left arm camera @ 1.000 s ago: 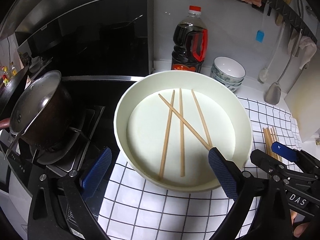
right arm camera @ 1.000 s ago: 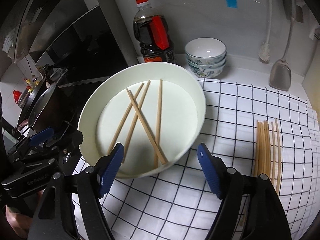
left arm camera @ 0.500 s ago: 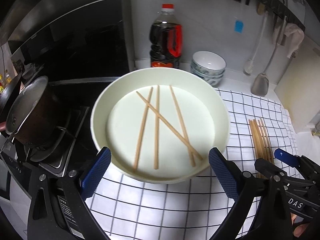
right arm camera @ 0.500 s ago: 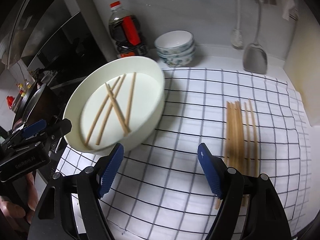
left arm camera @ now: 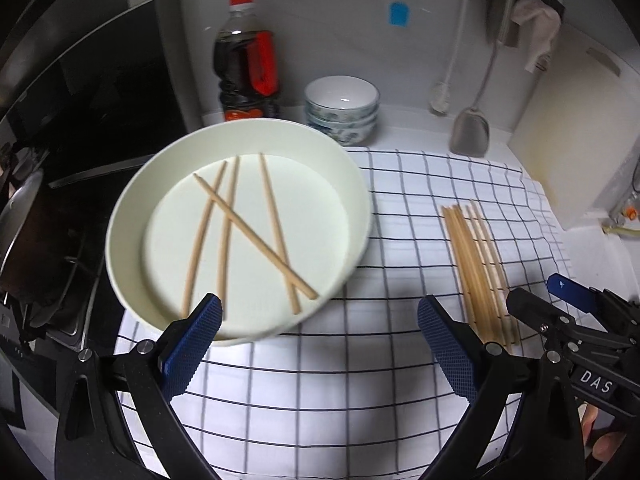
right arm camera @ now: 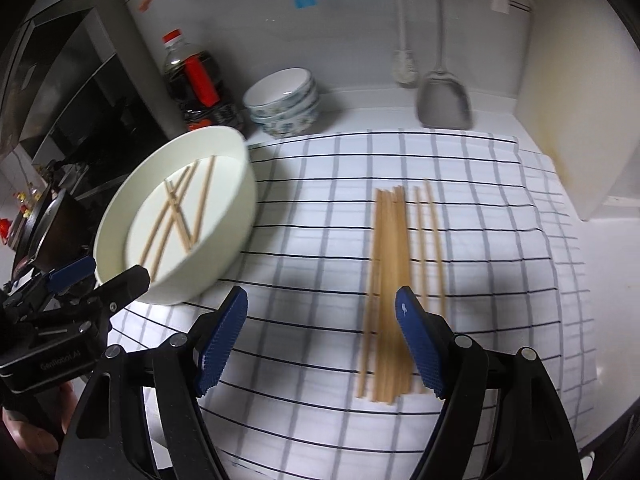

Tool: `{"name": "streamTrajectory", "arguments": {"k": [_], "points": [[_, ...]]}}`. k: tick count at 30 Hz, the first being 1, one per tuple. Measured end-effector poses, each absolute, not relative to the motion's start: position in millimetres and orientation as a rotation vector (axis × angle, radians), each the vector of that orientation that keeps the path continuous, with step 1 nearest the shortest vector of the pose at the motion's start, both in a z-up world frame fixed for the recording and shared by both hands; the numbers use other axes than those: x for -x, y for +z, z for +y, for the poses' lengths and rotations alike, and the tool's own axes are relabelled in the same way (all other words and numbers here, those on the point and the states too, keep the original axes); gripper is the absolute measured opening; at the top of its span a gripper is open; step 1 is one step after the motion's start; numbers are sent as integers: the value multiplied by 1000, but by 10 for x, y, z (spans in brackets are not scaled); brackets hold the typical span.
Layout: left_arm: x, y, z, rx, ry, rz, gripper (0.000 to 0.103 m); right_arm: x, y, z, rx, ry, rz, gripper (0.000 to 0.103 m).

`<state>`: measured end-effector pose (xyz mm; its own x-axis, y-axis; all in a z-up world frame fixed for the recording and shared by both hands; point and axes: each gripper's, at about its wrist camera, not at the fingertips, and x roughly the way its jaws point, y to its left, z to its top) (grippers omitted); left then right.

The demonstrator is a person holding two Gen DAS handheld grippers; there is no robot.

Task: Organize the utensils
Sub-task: 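Lift the right tool away from the basin toward the chopsticks, then lower the right tool onto the chopstick row and pinch one chopstick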

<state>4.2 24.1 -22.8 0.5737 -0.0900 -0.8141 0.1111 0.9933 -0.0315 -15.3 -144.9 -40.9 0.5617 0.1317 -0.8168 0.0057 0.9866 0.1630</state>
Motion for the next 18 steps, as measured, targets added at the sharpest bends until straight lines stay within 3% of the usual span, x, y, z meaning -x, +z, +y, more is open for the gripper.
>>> {"name": "streamTrajectory", "arguments": {"k": [18], "points": [[-67, -687, -595, -84, -242, 1028, 96, 375, -915, -2386, -175, -106, 1013, 73]]}}
